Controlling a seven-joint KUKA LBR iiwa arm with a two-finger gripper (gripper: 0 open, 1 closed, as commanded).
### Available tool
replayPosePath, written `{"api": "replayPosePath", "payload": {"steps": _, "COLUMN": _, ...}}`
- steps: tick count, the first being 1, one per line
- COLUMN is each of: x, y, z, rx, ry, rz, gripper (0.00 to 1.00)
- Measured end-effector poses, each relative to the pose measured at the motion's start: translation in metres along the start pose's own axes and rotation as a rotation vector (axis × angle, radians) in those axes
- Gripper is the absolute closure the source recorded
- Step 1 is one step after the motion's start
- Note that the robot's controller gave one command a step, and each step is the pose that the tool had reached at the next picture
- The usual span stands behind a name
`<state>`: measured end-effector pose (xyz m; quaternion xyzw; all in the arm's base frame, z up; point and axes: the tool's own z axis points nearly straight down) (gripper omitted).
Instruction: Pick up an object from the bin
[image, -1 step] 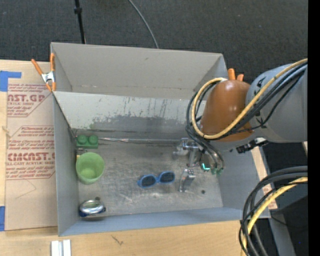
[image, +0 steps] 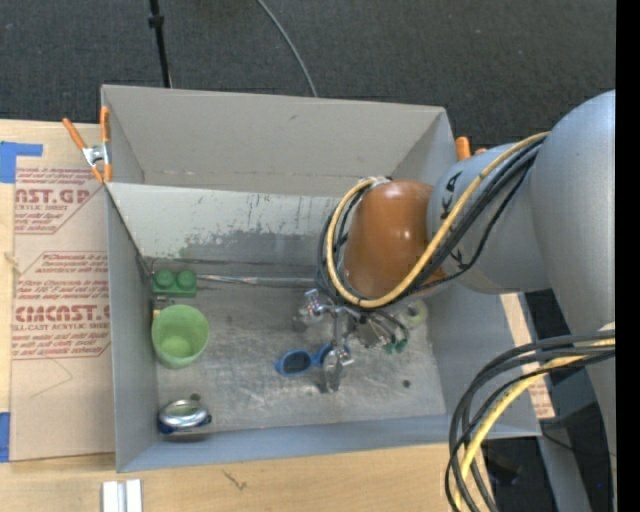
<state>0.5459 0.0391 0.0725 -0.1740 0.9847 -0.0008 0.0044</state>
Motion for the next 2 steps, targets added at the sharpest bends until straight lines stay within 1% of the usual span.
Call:
{"api": "replayPosePath", "payload": {"steps": 1, "x": 0.0, "y": 0.0, "z": -0.002, "rx": -0.002, "ry": 0.005, "rz": 0.001, "gripper": 1.0}}
{"api": "replayPosePath", "payload": {"steps": 2, "x": 0.006, "y": 0.027, "z": -0.165, "rx": -0.001, "ry": -0.002, "rz": -0.038, "gripper": 1.0}}
